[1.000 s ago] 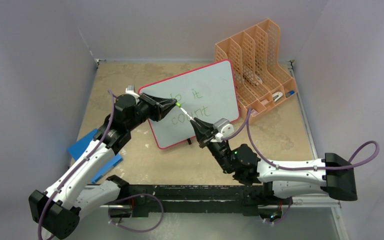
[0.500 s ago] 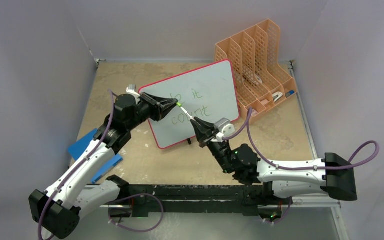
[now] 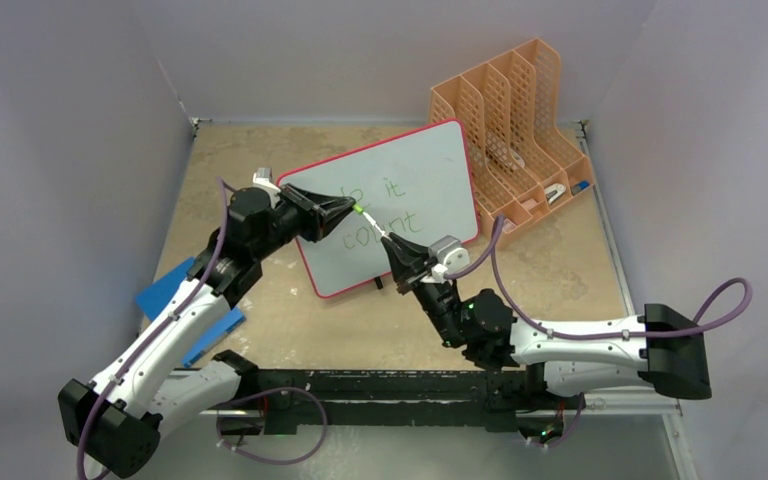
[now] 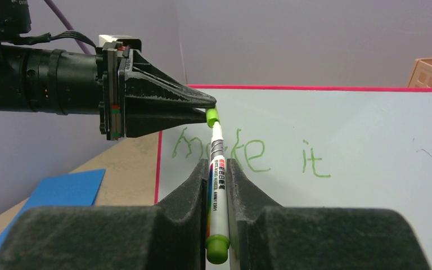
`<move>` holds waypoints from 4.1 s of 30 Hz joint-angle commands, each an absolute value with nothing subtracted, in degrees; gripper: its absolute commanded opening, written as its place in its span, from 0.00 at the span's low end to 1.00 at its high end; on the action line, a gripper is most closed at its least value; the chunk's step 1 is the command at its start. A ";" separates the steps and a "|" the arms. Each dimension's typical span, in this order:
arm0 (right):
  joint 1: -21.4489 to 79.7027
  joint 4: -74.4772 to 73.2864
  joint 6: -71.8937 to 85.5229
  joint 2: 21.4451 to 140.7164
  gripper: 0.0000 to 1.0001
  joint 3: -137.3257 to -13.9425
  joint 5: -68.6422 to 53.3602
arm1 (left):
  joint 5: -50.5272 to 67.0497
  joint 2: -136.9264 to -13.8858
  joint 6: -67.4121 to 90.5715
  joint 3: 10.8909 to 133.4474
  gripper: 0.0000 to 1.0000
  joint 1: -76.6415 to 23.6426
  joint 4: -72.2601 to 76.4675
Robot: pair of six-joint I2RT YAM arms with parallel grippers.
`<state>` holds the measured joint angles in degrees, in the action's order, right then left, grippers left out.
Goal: Write a sentence on the whiteboard
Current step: Insert the whiteboard marker without the cap into the pen cap, then pass from the right arm to the left
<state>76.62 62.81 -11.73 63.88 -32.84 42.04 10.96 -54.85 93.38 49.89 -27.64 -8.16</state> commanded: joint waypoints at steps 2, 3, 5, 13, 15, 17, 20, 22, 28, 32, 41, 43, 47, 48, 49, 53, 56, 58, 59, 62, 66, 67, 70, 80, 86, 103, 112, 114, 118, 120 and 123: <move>76.82 66.93 -13.01 64.91 0.00 -36.28 43.04 | 14.10 -54.47 91.88 50.50 0.00 -27.67 -5.20; 76.82 67.03 -12.94 65.13 0.00 -36.31 42.99 | 14.33 -54.53 91.93 50.59 0.00 -27.68 -4.86; 76.84 67.66 -13.26 65.40 0.00 -36.30 42.91 | 14.58 -54.79 91.98 50.70 0.00 -27.89 -4.74; 76.90 66.66 -12.98 65.56 0.00 -37.59 39.87 | 13.24 -55.31 92.51 50.63 0.00 -28.29 -5.42; 77.10 66.34 -12.92 65.85 0.00 -37.90 39.61 | 12.93 -55.51 92.57 50.84 0.00 -28.50 -5.58; 77.29 66.19 -13.00 66.29 0.00 -38.13 39.67 | 12.99 -55.71 92.68 50.89 0.00 -28.65 -5.39; 77.26 66.50 -13.18 66.95 0.00 -37.95 40.99 | 13.56 -55.64 92.52 50.93 0.00 -28.82 -4.82; 77.26 66.35 -12.75 67.49 0.00 -37.83 42.25 | 13.70 -55.40 92.22 50.95 0.00 -28.95 -4.80; 77.22 66.96 -12.52 68.64 0.00 -37.51 43.54 | 14.08 -54.44 91.61 50.72 0.00 -30.32 -4.46; 77.21 68.47 -13.27 69.39 0.00 -37.67 44.27 | 13.21 -54.10 91.65 50.07 0.00 -33.00 -3.44; 77.00 69.48 -14.06 72.09 0.00 -38.85 44.90 | 9.95 -53.53 89.83 49.82 0.00 -38.78 -1.36; 76.85 69.97 -13.45 72.42 0.00 -38.68 45.07 | 9.93 -53.50 90.16 49.26 0.00 -40.08 -0.84; 76.26 71.26 -12.63 73.21 0.00 -38.74 46.78 | 9.58 -53.44 91.06 48.56 0.00 -42.57 2.58; 76.13 71.76 -12.53 73.55 0.00 -38.82 47.33 | 9.14 -53.31 91.24 48.39 0.00 -43.24 2.94; 75.97 72.33 -12.49 73.87 0.00 -38.97 47.75 | 8.66 -53.19 91.35 48.16 0.00 -43.99 3.40; 75.60 75.66 -13.25 75.72 0.00 -39.26 50.30 | 5.99 -52.97 91.64 47.68 0.00 -47.55 4.77; 75.58 78.88 -14.39 76.39 0.00 -38.67 50.39 | 4.37 -52.68 91.76 47.21 0.00 -48.94 5.36; 75.59 79.50 -14.29 76.38 0.00 -38.31 50.47 | 3.33 -52.00 91.69 46.99 0.00 -48.95 4.96; 75.59 79.57 -14.18 76.19 0.00 -38.06 50.66 | 2.50 -51.53 91.65 46.97 0.00 -48.96 4.29; 75.65 80.30 -13.90 75.58 0.00 -37.06 51.59 | 0.23 -49.85 91.02 47.06 0.00 -48.98 1.24; 75.61 80.61 -13.06 74.43 0.00 -35.61 51.99 | -4.90 -47.13 90.81 47.11 0.35 -48.96 -4.80; 75.59 80.68 -12.67 74.24 0.00 -35.39 52.10 | -5.80 -46.65 90.74 47.19 0.42 -48.96 -5.49; 75.59 82.09 -12.89 73.69 0.00 -34.66 52.35 | -7.11 -46.22 90.44 47.29 0.52 -48.97 -6.14; 75.59 84.11 -12.59 70.89 0.00 -32.34 49.23 | -6.11 -50.91 91.99 48.19 0.55 -48.96 -5.19; 75.57 84.08 -12.31 70.36 0.00 -31.82 47.78 | -6.06 -53.83 91.82 48.73 0.49 -48.91 -1.02; 75.67 84.13 -10.31 69.31 0.00 -30.68 45.75 | -8.04 -56.84 92.83 49.01 0.36 -48.87 3.77; 75.67 83.19 -9.81 69.42 0.00 -30.79 45.42 | -7.91 -56.83 92.53 48.82 0.00 -48.88 4.42; 75.67 81.99 -9.16 69.29 0.00 -30.85 45.53 | -7.82 -56.79 92.00 48.88 0.00 -48.87 3.89; 75.67 78.11 -7.22 67.46 0.08 -30.63 45.16 | -7.63 -56.24 89.01 49.03 0.00 -48.87 1.81; 75.72 74.86 -6.05 65.89 0.18 -30.59 44.69 | -7.81 -55.80 86.41 49.48 0.00 -48.87 -0.75; 75.67 69.81 -4.03 62.90 0.32 -30.39 44.40 | -8.64 -54.85 81.08 50.21 0.00 -48.91 -6.41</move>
<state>75.37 73.52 -7.44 67.48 -30.39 46.00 -7.40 -56.71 89.54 47.70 -48.88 0.05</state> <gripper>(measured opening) 0.244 0.040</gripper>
